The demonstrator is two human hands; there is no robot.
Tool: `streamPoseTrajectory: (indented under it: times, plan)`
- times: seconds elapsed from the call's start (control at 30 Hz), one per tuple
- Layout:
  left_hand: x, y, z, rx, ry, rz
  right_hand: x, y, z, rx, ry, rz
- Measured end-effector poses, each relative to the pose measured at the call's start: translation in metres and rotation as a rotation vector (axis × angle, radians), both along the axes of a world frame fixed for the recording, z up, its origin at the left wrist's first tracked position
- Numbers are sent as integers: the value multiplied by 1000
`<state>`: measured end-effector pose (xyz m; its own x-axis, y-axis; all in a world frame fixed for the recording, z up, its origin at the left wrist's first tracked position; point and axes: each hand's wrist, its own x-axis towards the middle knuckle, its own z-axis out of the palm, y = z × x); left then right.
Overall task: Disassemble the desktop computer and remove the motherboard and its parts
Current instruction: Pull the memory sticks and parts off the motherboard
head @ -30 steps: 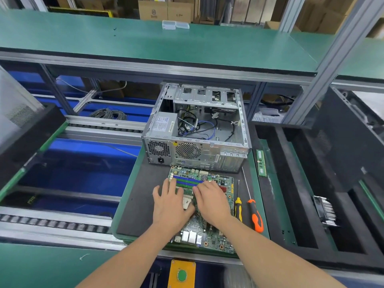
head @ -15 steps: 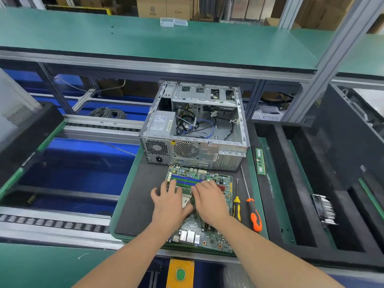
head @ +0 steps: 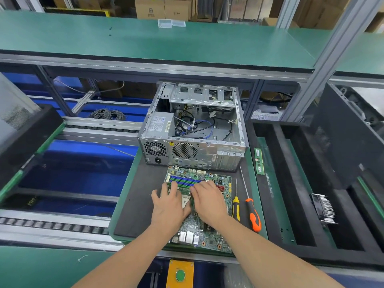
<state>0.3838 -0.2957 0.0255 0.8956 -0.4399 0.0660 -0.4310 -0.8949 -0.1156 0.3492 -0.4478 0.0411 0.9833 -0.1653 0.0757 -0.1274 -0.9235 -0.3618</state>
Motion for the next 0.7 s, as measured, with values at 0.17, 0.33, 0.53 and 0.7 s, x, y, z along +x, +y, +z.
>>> streamPoseTrajectory:
  times: [0.17,0.33,0.53,0.7]
  plan:
    - [3,-2,-2,-18,-22,-8,0,1,0,-5,-3,-13]
    - [4,3,0,-42,-28,-20,1,1,-2,-3,11,-9]
    - [4,0,15,-111,74,21,1,-2,-6,12,4,25]
    - [15,4,25,-575,280,139,-2,-6,-9,95,-44,61]
